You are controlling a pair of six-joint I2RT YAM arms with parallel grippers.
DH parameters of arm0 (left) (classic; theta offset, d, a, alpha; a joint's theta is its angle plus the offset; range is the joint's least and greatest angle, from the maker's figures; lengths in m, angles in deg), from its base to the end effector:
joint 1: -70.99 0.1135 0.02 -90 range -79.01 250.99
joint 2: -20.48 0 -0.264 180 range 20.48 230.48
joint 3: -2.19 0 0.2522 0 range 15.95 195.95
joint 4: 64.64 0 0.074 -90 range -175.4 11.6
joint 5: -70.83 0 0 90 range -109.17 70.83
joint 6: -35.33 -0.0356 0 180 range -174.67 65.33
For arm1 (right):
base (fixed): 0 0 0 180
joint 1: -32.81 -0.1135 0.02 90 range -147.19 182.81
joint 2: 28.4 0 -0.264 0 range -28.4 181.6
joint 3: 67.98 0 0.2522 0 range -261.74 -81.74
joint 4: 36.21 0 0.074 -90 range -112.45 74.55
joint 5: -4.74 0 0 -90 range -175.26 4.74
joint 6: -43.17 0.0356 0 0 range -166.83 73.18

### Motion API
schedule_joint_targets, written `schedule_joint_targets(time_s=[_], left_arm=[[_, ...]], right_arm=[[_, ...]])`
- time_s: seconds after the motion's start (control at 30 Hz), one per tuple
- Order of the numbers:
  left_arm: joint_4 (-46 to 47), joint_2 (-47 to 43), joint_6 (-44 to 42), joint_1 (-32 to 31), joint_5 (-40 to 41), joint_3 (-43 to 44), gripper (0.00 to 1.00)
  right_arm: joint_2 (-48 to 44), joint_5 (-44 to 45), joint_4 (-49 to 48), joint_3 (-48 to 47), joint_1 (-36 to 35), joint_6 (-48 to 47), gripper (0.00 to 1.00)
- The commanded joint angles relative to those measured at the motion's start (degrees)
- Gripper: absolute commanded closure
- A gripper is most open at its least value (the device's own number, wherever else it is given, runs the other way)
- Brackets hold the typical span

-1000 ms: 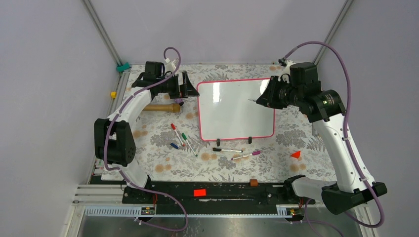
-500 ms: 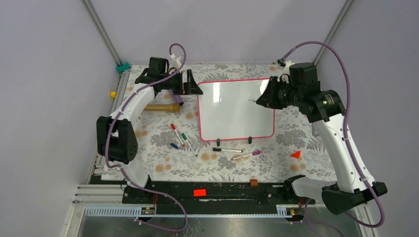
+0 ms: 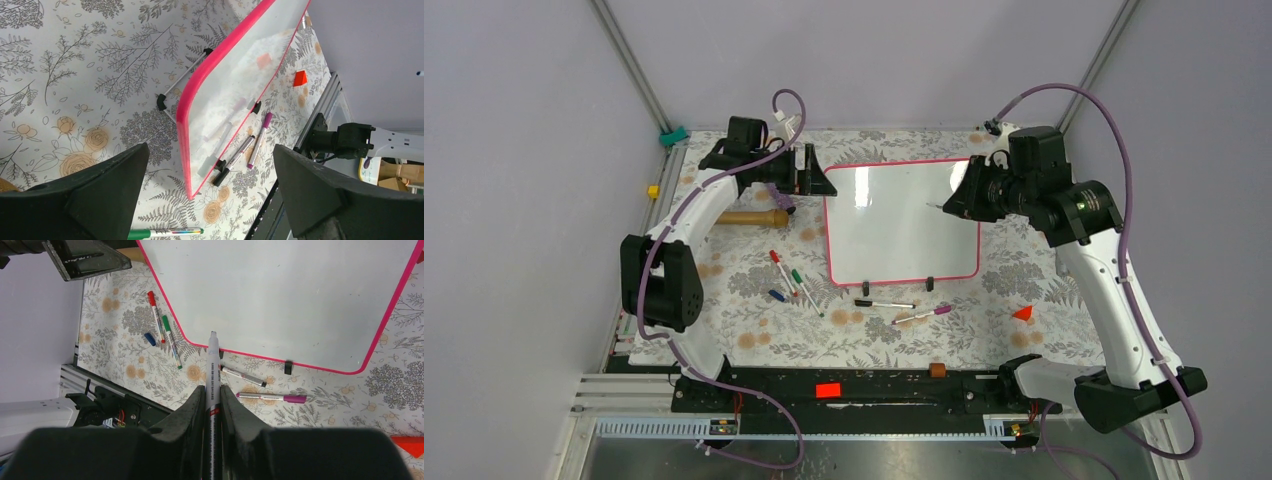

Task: Write a sentence on the whiteboard
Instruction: Hold the whiteboard on the whiteboard stand.

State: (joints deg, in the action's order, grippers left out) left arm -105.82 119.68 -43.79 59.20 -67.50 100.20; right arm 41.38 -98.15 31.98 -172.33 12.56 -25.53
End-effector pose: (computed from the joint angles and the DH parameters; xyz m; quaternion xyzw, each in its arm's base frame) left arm 0.3729 -0.1050 0.3030 0.1719 0.8333 -0.4396 0.2876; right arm 0.2102 0.0860 0.4441 -0.0450 0.8763 0.2590 0.4038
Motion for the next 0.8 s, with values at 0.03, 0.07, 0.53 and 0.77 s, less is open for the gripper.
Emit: schedule_joint_targets(time_s=[0.03,0.07,0.53,0.77], left_arm=[[4.31,-0.08,-2.00,-0.16,-3.76,0.22,0.01],[6.63,0.05,-1.73,-0.05,-4.67,-1.18,0.01],[19.00,3.70,7.99,0.49,-11.44,-4.97,0.01],[23.08,6.69,15.31,0.54,-12.45,-4.33,0.01]], right_arm=[[1.44,1.17,-0.17,-2.96,-0.75,0.11,1.00],[1.61,1.39,-0.19,-3.13,-0.78,0.21,1.00],[4.99,3.35,-0.28,-5.70,-2.10,0.67,1.00],[6.41,3.66,-1.09,-6.89,-2.38,1.02,1.00]])
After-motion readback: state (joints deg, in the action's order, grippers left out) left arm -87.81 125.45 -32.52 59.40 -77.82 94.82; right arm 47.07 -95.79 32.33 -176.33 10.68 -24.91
